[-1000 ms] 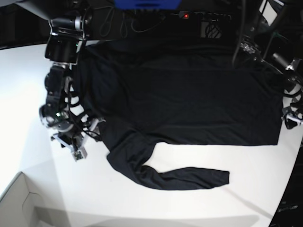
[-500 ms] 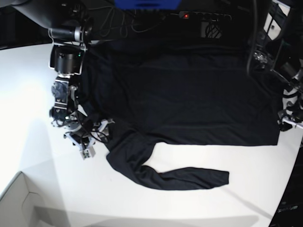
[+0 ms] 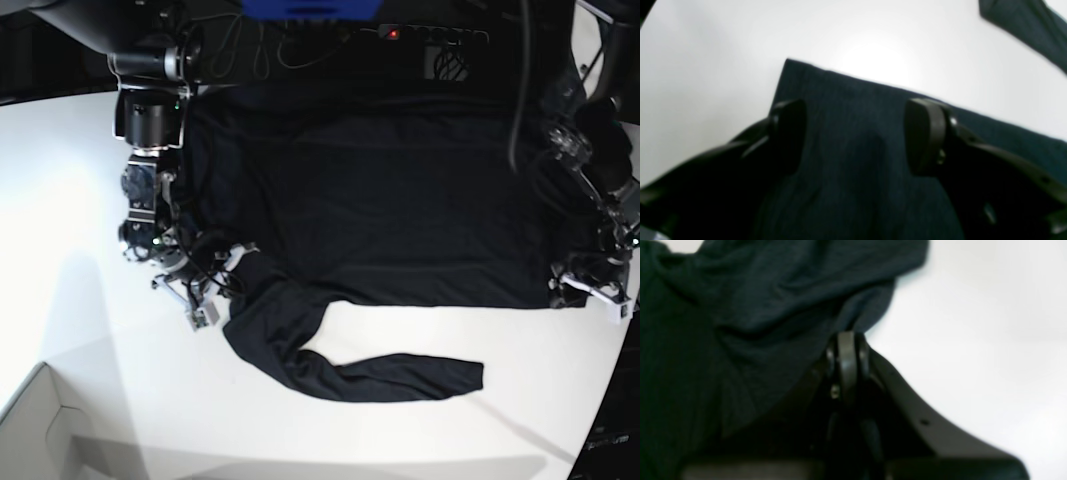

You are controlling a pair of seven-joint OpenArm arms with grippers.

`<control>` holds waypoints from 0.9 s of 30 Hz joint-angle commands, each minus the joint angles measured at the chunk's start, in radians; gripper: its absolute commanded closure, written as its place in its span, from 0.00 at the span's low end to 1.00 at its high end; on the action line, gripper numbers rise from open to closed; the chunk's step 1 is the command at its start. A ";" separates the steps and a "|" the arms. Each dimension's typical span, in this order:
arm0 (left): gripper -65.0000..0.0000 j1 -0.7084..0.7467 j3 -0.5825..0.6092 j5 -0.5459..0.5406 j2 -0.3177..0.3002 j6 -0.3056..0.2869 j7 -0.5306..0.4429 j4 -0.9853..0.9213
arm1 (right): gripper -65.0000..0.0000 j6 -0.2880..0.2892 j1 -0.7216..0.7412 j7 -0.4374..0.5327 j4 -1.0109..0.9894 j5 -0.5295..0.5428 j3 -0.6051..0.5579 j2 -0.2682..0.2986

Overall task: Layout the t-shirt on the table in an organized manner, then fold the t-shirt properly
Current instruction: 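Reach both grippers to the shirt's side edges and grasp them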

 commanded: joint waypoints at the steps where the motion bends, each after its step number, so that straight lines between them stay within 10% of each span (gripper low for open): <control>1: 0.32 -0.042 0.001 -0.016 -0.030 -0.003 -0.044 -0.017 | 1.00 0.003 0.003 -0.029 0.007 -0.012 -0.007 0.008; 16: 0.32 -0.071 0.009 -0.011 -0.077 0.151 -0.107 -0.100 | 1.00 0.003 -0.003 -0.029 0.008 -0.012 -0.021 0.008; 21: 0.32 -0.049 0.195 -0.016 -0.068 0.168 -0.105 -0.102 | 1.00 0.003 -0.003 -0.029 0.008 -0.012 -0.021 0.008; 27: 0.32 -0.028 0.284 -0.022 -0.051 0.369 -0.109 -0.102 | 1.00 0.003 -0.001 -0.029 0.008 -0.012 -0.021 0.027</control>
